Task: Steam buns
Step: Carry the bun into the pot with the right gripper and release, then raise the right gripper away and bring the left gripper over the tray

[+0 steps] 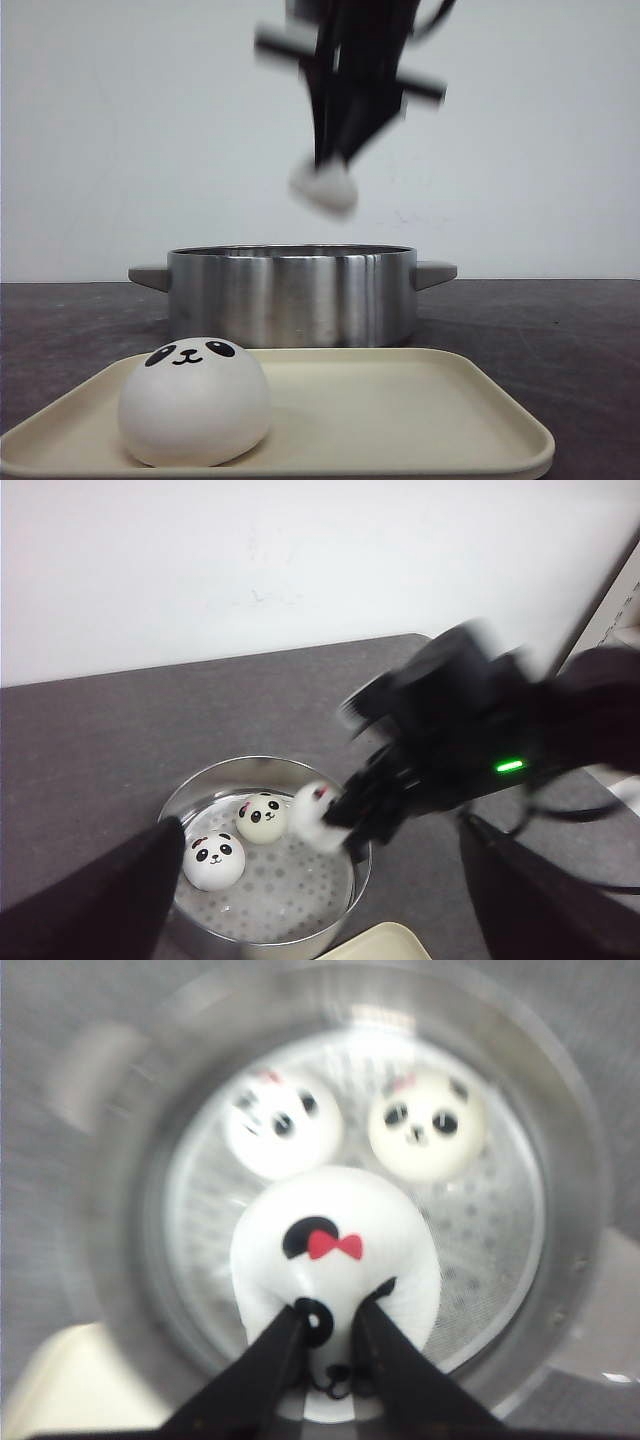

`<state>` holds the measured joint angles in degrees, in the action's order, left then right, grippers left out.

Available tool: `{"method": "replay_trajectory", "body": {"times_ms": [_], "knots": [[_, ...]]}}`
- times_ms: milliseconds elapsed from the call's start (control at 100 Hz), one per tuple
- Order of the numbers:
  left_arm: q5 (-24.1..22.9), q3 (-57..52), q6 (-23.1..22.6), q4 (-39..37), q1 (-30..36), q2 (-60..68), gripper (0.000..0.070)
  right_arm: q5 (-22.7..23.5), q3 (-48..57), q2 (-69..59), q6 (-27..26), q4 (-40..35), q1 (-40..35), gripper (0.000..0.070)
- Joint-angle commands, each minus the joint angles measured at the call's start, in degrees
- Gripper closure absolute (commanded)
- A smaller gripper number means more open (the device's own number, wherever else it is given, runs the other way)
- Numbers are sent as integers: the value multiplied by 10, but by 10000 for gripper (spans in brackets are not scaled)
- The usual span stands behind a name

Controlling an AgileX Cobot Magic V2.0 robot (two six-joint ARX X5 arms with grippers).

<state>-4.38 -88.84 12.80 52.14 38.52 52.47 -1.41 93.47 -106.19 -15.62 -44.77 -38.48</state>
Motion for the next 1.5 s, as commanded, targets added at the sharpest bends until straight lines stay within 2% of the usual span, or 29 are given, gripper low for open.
{"method": "replay_trajectory", "body": {"times_ms": [0, 180, 220, 300, 350, 450, 520, 650, 680, 710, 770, 780, 880, 1020, 1130, 1200, 1350, 1490], "knots": [[-2, -10, -7, -2, 5, 4, 188, 1, 7, -38, 16, 2, -2, 693], [-2, -10, -5, 11, 5, 4, 188, 1, 7, -92, 17, 3, 1, 680], [-2, -10, -5, 11, 5, 4, 189, 1, 7, -96, 17, 4, 2, 626], [-2, -10, -5, 11, 5, 4, 188, 0, 7, -100, 17, 11, 4, 433], [-2, -10, -5, 12, 5, 4, 188, 0, 7, -101, 17, 16, 4, 347], [-2, -10, -5, 20, 5, 4, 188, -1, 7, -101, 13, 20, 4, 268], [-2, -10, -5, 26, 5, 6, 188, -1, 8, -100, 11, 20, 7, 264], [-2, -9, -5, 36, 5, 10, 188, -1, 28, -87, 7, 6, 17, 268], [-1, -8, -5, 39, 5, 11, 189, -1, 36, -79, 9, 4, 19, 298], [-1, -6, -3, 45, 5, 11, 189, -1, 44, -69, 12, 1, 20, 384], [0, 1, 1, 59, 5, 11, 188, -2, 61, -43, 19, 1, 20, 686], [2, 2, 2, 62, 5, 11, 188, -1, 63, -37, 19, 1, 20, 700], [25, 28, 20, 86, 5, 11, 188, 0, 82, 31, 21, -1, 14, 683], [94, 97, 56, 105, 5, 11, 188, -1, 87, 154, 21, -26, -20, 683], [142, 178, 87, 94, 12, 16, 188, -3, 87, 243, 21, -33, -62, 684], [168, 236, 97, 78, 23, 22, 188, -21, 87, 293, 18, -32, -91, 685], [179, 342, 109, 19, 42, 45, 188, -73, 87, 367, 6, -28, -142, 685], [179, 387, 136, -38, 52, 88, 186, -101, 87, 406, 6, -39, -158, 685]]}}
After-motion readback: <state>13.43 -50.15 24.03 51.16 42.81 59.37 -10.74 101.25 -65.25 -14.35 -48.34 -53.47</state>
